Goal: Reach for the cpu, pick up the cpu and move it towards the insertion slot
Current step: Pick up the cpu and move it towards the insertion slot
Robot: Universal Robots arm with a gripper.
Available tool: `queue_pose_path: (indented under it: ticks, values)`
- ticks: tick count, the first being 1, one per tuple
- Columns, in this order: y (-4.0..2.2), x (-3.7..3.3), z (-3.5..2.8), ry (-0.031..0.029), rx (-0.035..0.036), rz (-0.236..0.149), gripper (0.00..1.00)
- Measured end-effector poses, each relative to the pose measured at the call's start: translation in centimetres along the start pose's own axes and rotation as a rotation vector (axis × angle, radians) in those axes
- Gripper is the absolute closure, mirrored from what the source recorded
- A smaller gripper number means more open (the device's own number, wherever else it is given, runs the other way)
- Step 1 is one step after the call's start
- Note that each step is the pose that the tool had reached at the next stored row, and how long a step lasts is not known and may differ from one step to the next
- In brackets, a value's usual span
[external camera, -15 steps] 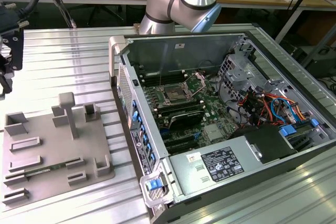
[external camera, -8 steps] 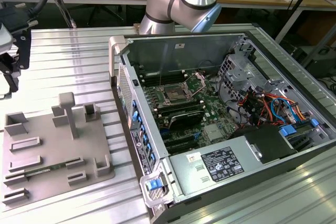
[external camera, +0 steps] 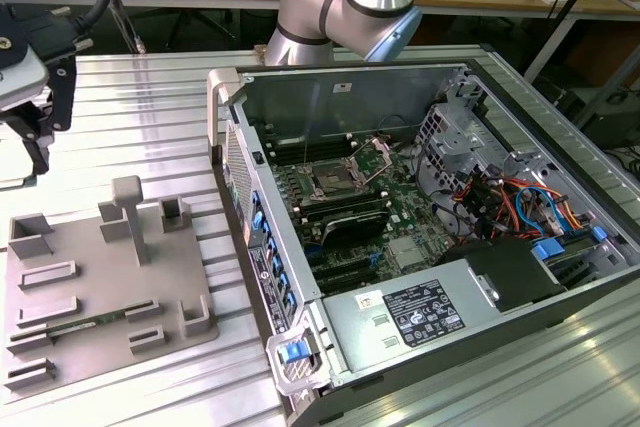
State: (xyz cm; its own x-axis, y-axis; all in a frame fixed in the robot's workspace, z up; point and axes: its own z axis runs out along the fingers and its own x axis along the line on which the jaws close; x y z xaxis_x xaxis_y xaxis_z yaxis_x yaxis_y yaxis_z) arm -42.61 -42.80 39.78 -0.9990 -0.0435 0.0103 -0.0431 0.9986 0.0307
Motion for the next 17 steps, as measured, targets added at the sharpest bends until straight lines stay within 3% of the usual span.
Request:
queue_pose_path:
  ticks: [7,9,17]
  values:
    - [-0.04,-1.29,-0.01,0.0000,0.0002,0.000,0.45]
    - [-0.07,-2.34,0.01,-0.0002,0.0001,0.000,0.45]
    - [0.04,-4.40,-0.02,0.0000,0.0002,0.000,0.45]
